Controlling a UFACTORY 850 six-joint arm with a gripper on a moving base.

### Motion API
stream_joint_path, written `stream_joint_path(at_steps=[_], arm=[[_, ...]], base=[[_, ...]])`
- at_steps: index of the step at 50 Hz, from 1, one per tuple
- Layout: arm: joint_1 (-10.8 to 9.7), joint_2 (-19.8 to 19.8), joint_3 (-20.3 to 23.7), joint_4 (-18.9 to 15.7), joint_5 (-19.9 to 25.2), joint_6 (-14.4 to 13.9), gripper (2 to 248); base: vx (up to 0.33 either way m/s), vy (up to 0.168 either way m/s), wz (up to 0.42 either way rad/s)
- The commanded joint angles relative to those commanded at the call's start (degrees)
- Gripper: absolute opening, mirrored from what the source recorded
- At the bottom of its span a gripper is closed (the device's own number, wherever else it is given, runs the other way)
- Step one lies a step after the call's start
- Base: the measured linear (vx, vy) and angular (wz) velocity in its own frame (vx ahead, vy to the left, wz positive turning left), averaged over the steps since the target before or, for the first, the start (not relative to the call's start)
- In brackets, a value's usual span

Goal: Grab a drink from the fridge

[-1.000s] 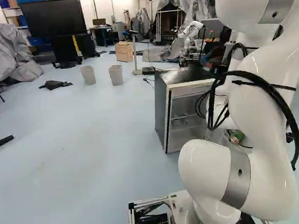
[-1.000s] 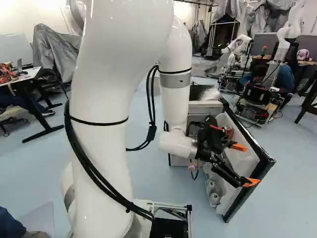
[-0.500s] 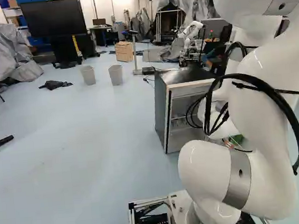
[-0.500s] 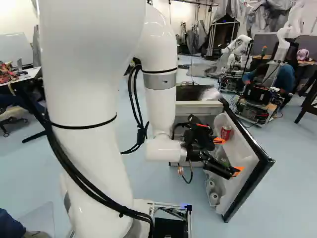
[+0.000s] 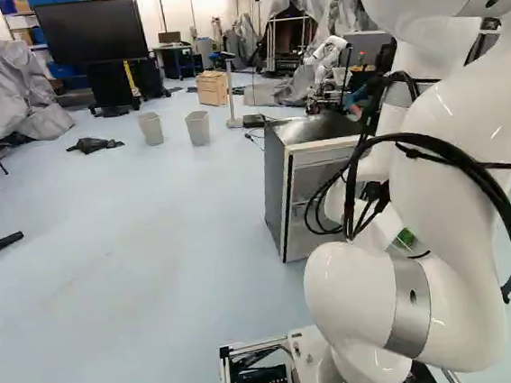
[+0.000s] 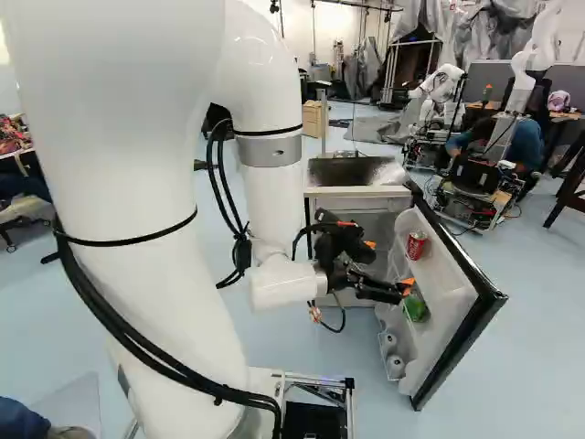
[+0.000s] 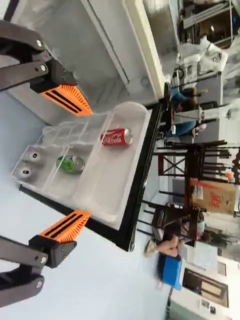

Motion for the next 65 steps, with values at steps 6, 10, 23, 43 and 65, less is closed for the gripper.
stream_joint_path(at_steps=[6, 10, 23, 43, 65], arm=[[0.2, -0.1, -0.2, -3.6, 0.0, 0.0, 247], [0.3, -0.3, -0.3, -6.0, 0.0, 0.0, 247], [0.2, -0.7, -0.9, -13.9, 0.0, 0.0, 247], [-0.2, -1.1, -1.4, -25.9, 0.0, 0.0, 247], [-1.7, -4.3, -5.3, -38.8, 0.0, 0.0, 247]], base=[[0.0, 0.0, 0.0], [0.0, 0.0, 0.0], [0.0, 0.0, 0.0], [0.0, 0.0, 0.0], [0.0, 0.0, 0.0]])
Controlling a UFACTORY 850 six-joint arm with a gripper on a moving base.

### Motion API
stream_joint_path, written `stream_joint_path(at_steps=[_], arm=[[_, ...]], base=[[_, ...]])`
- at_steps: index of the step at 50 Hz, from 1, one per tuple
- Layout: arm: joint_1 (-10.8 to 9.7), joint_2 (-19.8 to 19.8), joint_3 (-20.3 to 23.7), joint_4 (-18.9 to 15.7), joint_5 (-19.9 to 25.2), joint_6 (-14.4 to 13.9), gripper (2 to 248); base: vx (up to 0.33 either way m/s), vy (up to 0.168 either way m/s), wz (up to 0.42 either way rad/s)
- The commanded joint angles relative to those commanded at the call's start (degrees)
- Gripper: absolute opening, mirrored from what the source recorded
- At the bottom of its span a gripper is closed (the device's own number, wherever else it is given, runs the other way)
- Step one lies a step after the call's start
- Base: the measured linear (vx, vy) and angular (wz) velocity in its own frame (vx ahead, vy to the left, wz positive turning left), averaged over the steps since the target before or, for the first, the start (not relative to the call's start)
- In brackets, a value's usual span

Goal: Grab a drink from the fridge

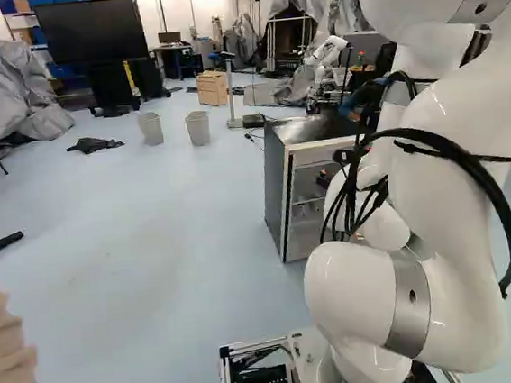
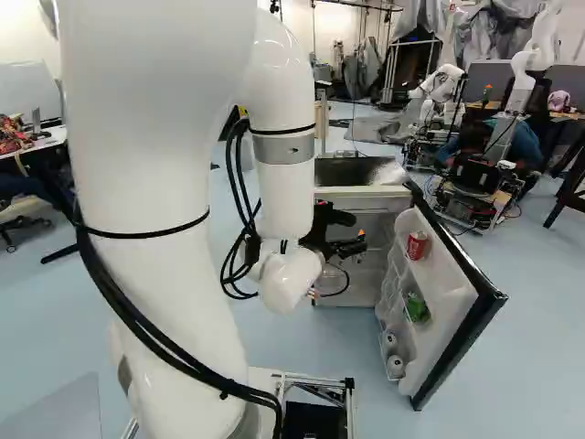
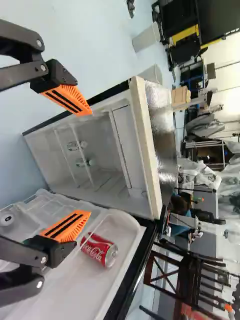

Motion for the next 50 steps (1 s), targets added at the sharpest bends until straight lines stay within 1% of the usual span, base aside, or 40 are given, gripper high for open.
stream_joint_path(at_steps=[5, 18, 35, 41, 50], arm=[[-0.5, -0.9, -1.1, -1.0, 0.0, 0.0, 247], [-2.0, -3.4, -4.4, -2.2, 0.0, 0.0, 247], [-3.8, -6.7, -8.8, -6.3, -0.2, 0.0, 247], [-4.2, -7.4, -9.8, -7.2, -0.6, 0.0, 247], [-4.3, -7.6, -10.1, -7.4, -0.8, 0.0, 247]], base=[[0.0, 0.0, 0.0], [0.0, 0.0, 0.0], [0.0, 0.0, 0.0], [0.0, 0.0, 0.0], [0.0, 0.0, 0.0]])
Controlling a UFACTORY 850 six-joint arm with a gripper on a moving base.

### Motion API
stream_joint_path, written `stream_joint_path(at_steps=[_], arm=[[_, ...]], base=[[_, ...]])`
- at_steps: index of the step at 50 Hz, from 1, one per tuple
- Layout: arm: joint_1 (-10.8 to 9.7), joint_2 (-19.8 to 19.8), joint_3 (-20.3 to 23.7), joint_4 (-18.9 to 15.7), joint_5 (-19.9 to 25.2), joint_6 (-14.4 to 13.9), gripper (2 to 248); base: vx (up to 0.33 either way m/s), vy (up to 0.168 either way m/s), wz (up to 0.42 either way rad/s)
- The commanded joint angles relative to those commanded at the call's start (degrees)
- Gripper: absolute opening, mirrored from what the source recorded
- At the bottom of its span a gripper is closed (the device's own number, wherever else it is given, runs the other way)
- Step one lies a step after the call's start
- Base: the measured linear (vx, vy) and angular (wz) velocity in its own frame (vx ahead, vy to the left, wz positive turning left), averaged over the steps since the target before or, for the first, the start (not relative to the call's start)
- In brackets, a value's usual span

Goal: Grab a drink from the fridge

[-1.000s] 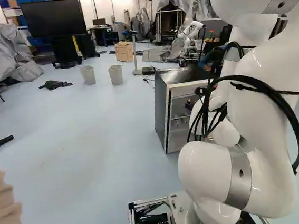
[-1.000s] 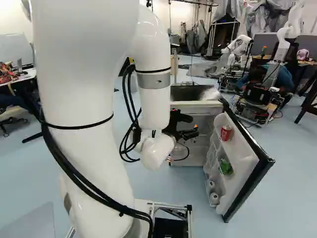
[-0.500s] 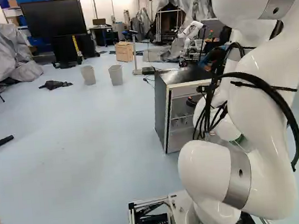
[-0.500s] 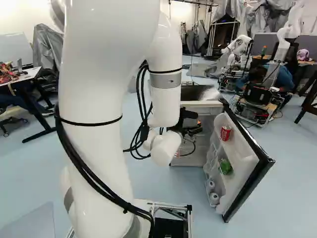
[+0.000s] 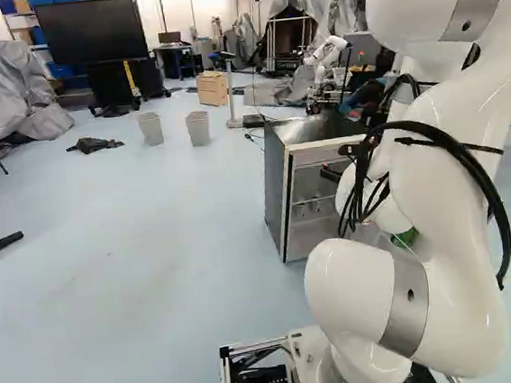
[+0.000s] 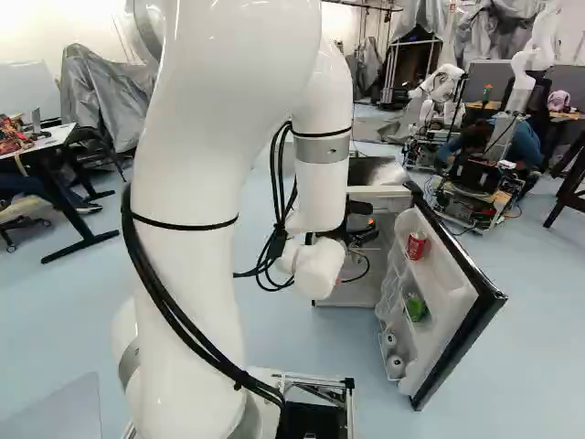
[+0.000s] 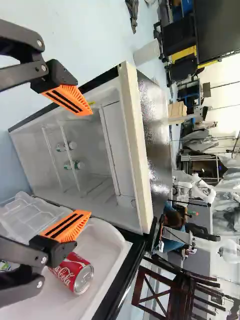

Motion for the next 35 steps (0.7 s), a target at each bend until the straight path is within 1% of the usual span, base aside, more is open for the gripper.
stream_joint_path(at_steps=[5, 10, 22, 35], arm=[[0.2, 0.1, 0.2, 0.5, 0.0, 0.0, 247], [0.7, 0.3, 0.4, 2.4, 0.0, 0.0, 247], [3.0, 0.3, 0.3, 9.1, -0.2, 0.0, 247], [5.9, -0.7, -0.9, 16.9, -0.7, 0.0, 247]], base=[[0.0, 0.0, 0.0], [0.0, 0.0, 0.0], [0.0, 0.0, 0.0], [0.0, 0.0, 0.0]])
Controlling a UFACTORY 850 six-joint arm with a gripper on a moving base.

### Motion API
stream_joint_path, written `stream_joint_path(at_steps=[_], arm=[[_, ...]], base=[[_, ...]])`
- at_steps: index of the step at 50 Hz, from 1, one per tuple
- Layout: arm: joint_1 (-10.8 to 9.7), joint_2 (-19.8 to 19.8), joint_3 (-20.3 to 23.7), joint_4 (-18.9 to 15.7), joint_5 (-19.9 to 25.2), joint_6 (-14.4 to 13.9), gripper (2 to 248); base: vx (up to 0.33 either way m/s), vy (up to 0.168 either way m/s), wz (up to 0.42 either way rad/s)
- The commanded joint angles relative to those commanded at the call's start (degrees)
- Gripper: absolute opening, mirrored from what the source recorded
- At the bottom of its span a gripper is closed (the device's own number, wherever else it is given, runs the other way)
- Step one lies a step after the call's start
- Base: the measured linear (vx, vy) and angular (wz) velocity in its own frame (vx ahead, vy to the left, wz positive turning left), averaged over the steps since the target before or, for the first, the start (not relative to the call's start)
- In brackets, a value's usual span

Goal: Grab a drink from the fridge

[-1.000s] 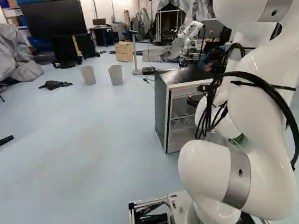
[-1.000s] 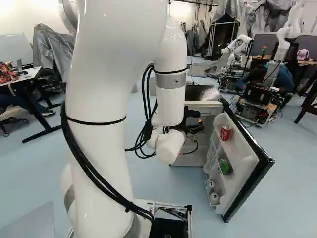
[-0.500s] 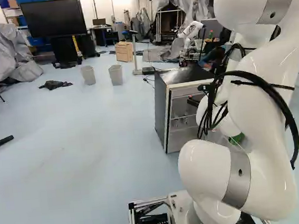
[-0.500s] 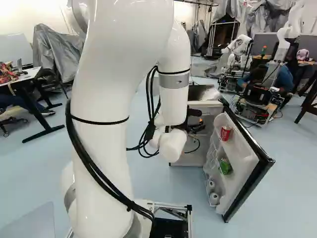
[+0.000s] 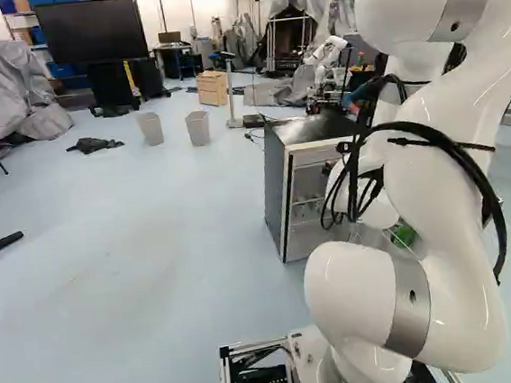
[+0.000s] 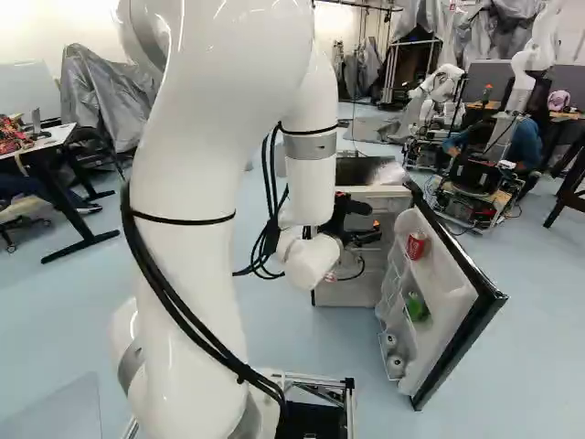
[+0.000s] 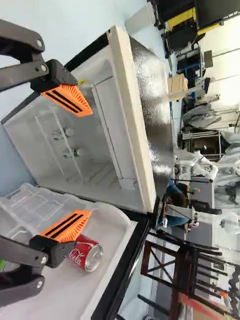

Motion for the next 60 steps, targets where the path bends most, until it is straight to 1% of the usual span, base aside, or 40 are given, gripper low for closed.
stream_joint_path(at_steps=[11, 26, 45, 60], arm=[[1.9, -1.6, -2.2, 6.6, -0.5, 0.0, 247], [3.4, -4.3, -6.0, 15.8, -1.2, 0.0, 247], [4.6, -6.6, -9.3, 27.1, -2.8, 0.0, 247], [5.5, -8.3, -11.7, 36.2, -5.8, 0.0, 247]], base=[[0.0, 0.0, 0.0], [0.0, 0.0, 0.0], [0.0, 0.0, 0.0], [0.0, 0.0, 0.0]])
